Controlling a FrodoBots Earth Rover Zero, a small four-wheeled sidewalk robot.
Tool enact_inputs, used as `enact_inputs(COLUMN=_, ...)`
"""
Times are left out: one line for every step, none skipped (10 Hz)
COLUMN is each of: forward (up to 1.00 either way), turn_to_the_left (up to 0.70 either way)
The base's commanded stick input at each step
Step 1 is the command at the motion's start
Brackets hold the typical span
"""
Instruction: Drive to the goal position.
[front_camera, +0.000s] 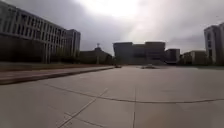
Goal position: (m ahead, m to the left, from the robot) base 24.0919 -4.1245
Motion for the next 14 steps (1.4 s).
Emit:
enact_inputs(forward=1.0, turn_to_the_left=0.08)
enact_inputs(forward=1.0, turn_to_the_left=0.27)
enact_inputs(forward=1.0, turn_to_the_left=0.27)
enact_inputs(forward=1.0, turn_to_the_left=0.27)
enact_inputs(forward=1.0, turn_to_the_left=0.27)
enact_inputs(forward=1.0, turn_to_the_left=0.27)
enact_inputs(forward=1.0, turn_to_the_left=0.27)
enact_inputs(forward=1.0, turn_to_the_left=0.27)
enact_inputs(forward=1.0, turn_to_the_left=0.27)
enact_inputs(forward=1.0, turn_to_the_left=0.27)
enact_inputs(forward=1.0, turn_to_the_left=0.11)
enact_inputs(forward=1.0, turn_to_the_left=0.0)
enact_inputs(forward=1.0, turn_to_the_left=0.0)
enact_inputs(forward=1.0, turn_to_the_left=0.0)
